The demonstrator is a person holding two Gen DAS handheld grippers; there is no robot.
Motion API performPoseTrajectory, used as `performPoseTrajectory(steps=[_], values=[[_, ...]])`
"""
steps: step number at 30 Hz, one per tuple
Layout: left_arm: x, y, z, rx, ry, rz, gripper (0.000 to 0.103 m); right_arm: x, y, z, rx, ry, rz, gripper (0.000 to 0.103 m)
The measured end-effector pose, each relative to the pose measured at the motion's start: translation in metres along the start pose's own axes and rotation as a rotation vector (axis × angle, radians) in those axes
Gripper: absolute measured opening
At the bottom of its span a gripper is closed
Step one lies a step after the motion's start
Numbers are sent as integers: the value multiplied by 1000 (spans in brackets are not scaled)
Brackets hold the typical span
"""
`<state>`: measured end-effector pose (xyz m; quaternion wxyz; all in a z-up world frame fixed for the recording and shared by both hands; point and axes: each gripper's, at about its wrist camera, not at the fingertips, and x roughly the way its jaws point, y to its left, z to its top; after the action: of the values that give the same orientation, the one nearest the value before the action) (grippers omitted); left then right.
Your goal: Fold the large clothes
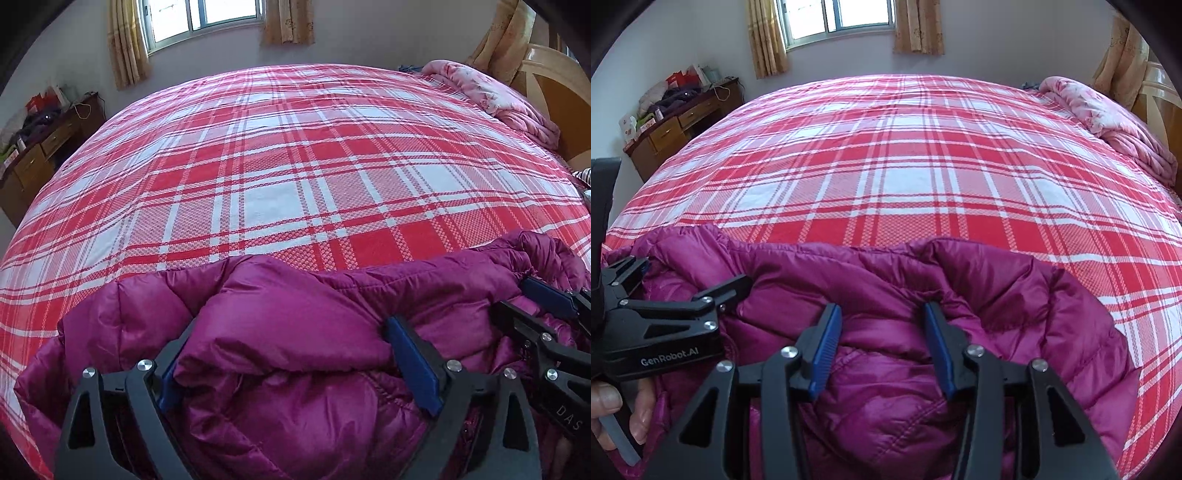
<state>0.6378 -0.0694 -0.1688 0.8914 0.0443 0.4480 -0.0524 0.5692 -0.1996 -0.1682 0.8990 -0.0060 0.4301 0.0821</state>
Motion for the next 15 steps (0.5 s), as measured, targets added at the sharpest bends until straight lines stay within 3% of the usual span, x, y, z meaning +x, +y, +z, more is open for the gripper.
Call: performPoseTrajectory(steps=[15], values=[[3, -2, 1, 2, -4, 17, 99, 4, 3, -1, -6, 4, -18, 50]])
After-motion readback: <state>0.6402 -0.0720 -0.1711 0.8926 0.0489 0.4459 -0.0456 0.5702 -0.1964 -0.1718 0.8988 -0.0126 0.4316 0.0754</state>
